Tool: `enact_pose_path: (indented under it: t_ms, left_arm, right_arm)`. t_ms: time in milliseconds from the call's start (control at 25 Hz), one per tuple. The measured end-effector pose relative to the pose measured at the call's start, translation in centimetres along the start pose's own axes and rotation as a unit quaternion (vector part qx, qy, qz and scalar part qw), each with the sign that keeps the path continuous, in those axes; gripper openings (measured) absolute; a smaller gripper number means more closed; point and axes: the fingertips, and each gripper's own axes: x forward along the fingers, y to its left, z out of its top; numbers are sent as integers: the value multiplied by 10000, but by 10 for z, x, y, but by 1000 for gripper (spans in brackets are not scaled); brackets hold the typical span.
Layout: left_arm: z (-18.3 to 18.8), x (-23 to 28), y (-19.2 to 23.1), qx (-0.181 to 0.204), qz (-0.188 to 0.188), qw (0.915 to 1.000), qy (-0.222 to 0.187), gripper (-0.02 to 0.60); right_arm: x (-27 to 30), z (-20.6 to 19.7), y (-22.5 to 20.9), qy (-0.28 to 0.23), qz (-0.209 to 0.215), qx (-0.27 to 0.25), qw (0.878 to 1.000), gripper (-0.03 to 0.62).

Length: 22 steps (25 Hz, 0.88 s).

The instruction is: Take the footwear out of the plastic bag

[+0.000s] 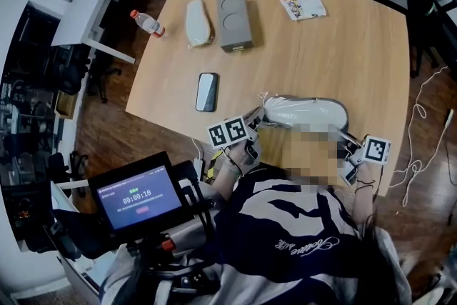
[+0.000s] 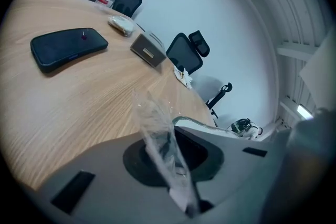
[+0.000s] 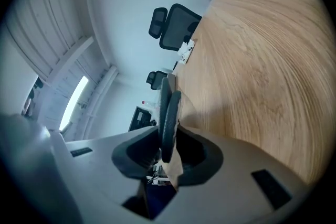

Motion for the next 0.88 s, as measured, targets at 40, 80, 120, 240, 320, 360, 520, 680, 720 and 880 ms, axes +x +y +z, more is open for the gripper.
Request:
enact_pose_path:
  t_ms: [40, 80, 120, 240, 320, 360, 520, 680, 720, 880]
  left_arm:
    - [-1, 0, -1, -22, -77, 10000, 12, 32]
    - [-1, -1, -2, -65, -175, 9998, 16, 32]
    - [-1, -2, -4, -115, -275, 9996, 15, 32]
    - [-1, -1, -7, -54, -349, 9993, 80, 32]
    - [-1, -1, -7, 76, -304, 9994, 142, 32]
    - [-1, -1, -7, 89, -309, 9994, 145, 32]
    - [2, -3, -3, 37, -290, 9995, 80, 5]
    - [2, -4, 0, 81, -238, 9997, 78, 4]
    - [2, -5, 1, 70, -227, 9997, 63, 5]
    - [7, -8, 4, 84, -159, 9998, -17, 5]
  right_arm:
    - [-1, 0, -1, -23, -18, 47, 10000, 97]
    - [-3, 1, -2, -49, -29, 102, 9999, 98]
    - [-4, 1, -4, -70, -33, 145, 9999, 98]
    - [-7, -1, -9, -86, -57, 211, 9997, 98]
    - [-7, -3, -10, -92, -27, 278, 9996, 100]
    - [-7, -4, -9, -97, 23, 316, 9994, 103]
    - [-9, -2, -5, -217, 316, 462, 9982, 112]
    - [-9, 1, -7, -267, 262, 320, 9988, 106]
    - [-8, 1, -8, -255, 210, 271, 9991, 101]
    - [-6, 0, -7, -225, 99, 228, 9994, 97]
